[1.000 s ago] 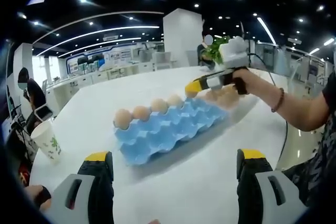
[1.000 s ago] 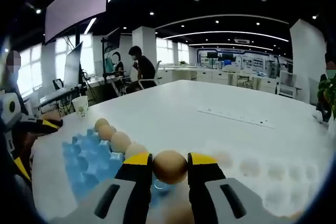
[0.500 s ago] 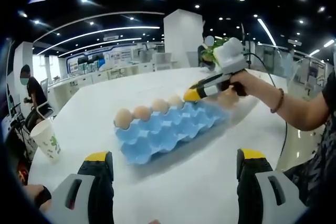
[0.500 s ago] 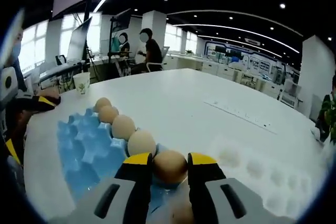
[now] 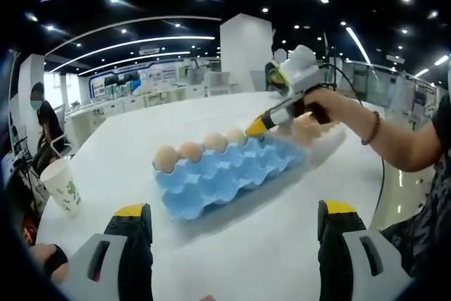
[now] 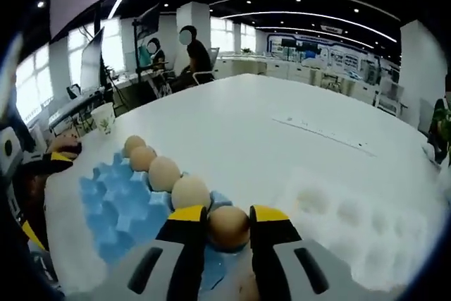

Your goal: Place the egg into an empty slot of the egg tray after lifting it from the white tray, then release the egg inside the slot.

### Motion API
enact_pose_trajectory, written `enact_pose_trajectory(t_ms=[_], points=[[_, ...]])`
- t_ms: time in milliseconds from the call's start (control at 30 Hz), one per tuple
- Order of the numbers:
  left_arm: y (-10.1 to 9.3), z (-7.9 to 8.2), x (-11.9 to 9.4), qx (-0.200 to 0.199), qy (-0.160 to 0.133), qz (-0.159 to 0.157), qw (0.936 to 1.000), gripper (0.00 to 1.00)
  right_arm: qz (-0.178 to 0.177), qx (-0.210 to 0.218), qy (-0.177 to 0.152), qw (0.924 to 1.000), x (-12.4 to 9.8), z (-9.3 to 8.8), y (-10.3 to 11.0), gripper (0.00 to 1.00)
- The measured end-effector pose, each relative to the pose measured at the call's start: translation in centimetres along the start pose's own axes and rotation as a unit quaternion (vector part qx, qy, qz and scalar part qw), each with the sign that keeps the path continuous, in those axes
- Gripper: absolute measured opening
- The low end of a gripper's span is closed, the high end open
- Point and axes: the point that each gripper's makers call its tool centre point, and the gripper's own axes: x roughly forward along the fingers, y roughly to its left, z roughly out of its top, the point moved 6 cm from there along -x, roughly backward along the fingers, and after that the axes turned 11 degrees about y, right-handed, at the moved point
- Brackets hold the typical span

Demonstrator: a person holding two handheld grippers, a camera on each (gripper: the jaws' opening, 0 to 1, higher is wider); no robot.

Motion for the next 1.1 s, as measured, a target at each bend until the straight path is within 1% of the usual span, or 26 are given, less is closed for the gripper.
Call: enact_pose_trajectory(t_ms=[233, 333, 467, 667, 767, 1100], points=[[0.0, -0.1, -0.1, 0.000, -0.001, 0.000, 1.0000, 1.00, 0.006, -0.004, -0.010, 0.9999, -0.2, -0.1, 0.5, 0.25], [-0.1, -0.1, -0.2, 0.000, -0.002, 0.000, 1.0000, 1.00, 0.008, -0.004, -0.025, 0.9997, -0.5, 0.0, 0.7, 0.25], [-0.1, 0.0, -0.3, 0.000, -0.003, 0.002, 1.0000, 1.00, 0.010, -0.007, -0.034, 0.9993, -0.9, 0.1, 0.8, 0.27], [-0.2, -0.1, -0.5, -0.002, -0.003, 0.003, 1.0000, 1.00, 0.002, -0.012, -0.051, 0.9986, -1.9, 0.0, 0.8, 0.30], [-0.2, -0.2, -0.5, -0.003, -0.005, 0.003, 1.0000, 1.00, -0.005, -0.012, -0.057, 0.9983, -2.4, -0.2, 0.8, 0.33], [-0.4, -0.1, -0.5, 0.000, -0.005, 0.002, 1.0000, 1.00, -0.019, -0.005, -0.079, 0.9967, -4.3, -0.7, 0.5, 0.34]])
